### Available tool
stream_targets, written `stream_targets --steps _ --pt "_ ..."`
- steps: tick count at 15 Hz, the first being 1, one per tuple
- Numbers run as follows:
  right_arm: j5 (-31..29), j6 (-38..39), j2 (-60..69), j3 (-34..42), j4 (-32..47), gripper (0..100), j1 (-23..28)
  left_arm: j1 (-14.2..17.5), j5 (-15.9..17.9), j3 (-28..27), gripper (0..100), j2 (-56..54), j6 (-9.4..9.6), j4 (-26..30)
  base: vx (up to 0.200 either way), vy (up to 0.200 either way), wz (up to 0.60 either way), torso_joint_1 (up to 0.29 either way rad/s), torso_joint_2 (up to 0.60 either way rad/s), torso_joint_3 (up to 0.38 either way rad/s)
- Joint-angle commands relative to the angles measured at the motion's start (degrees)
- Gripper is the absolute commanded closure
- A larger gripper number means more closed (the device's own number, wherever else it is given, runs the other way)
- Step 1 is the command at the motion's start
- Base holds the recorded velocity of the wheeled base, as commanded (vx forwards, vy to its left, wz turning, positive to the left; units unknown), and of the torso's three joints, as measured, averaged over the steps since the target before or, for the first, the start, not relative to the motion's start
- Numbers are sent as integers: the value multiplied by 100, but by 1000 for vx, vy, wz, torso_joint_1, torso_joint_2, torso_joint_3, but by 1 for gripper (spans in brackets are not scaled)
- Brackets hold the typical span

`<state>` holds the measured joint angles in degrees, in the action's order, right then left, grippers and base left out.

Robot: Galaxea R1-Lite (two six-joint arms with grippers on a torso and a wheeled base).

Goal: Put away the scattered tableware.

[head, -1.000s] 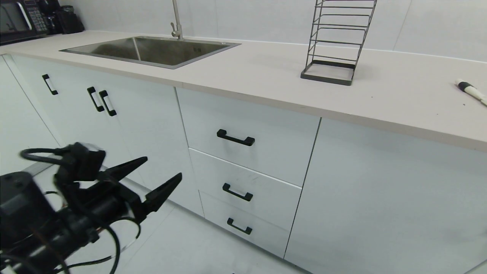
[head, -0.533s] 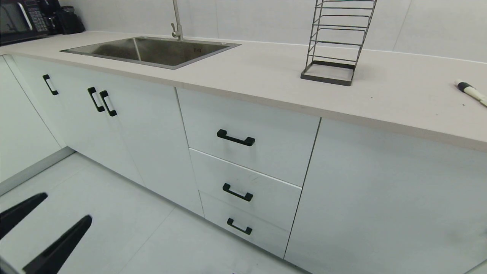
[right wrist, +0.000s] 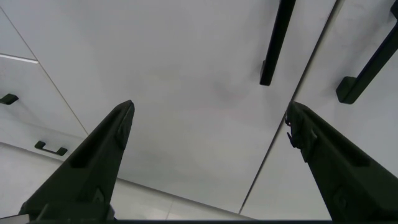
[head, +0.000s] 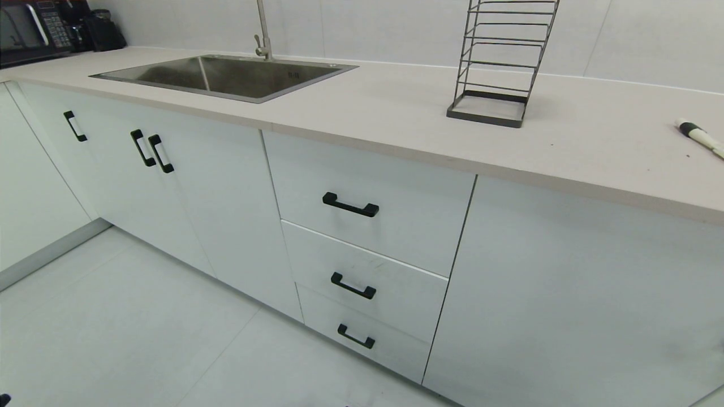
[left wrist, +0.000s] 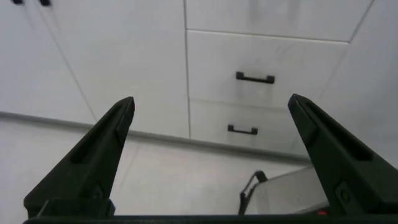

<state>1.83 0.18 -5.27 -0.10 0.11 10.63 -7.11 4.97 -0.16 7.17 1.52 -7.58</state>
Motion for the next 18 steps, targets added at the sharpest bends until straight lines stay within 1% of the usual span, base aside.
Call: stream_targets --steps 1,2,4,5,6,7,8,9,10,13,16,17,18 --pt "2 -1 -9 1 -2 0 -8 8 -49 16 0 -172 -12 73 0 0 0 0 0 0" --pt "2 -9 -9 1 -2 0 0 8 -67 16 0 -181 -12 178 0 0 0 0 0 0" --pt "2 -1 -9 1 -2 0 0 34 -278 16 0 -181 -29 609 0 0 0 0 0 0" --pt "2 -1 -9 1 -2 0 0 52 -392 16 0 -172 -73 776 0 0 0 0 0 0" --pt "2 -1 -9 1 -2 0 0 113 -409 16 0 -181 -91 758 0 0 0 0 0 0" --pt "2 -1 -1 1 -2 0 0 289 -401 16 0 -207 -91 758 0 0 0 0 0 0" --pt "2 -1 -9 1 -2 0 0 684 -401 16 0 -392 -64 749 0 0 0 0 0 0" --pt "11 -1 -9 1 -2 0 -8 772 -383 16 0 -585 -56 758 0 0 0 0 0 0" --pt "2 -1 -9 1 -2 0 0 720 -383 16 0 -682 -64 758 0 0 0 0 0 0" --pt "2 -1 -9 1 -2 0 0 720 -383 16 0 -717 -117 767 0 0 0 0 0 0" --pt "2 8 -1 1 -2 0 0 720 -392 16 0 -717 -82 767 0 0 -600 -1 10 -1" --pt "2 -1 -1 1 -2 0 0 720 -383 16 0 -717 -126 767 0 0 -600 7 -2 -2" --pt "2 -1 -1 1 -2 0 0 720 -383 16 0 -717 -126 767 0 0 -600 7 2 -2"
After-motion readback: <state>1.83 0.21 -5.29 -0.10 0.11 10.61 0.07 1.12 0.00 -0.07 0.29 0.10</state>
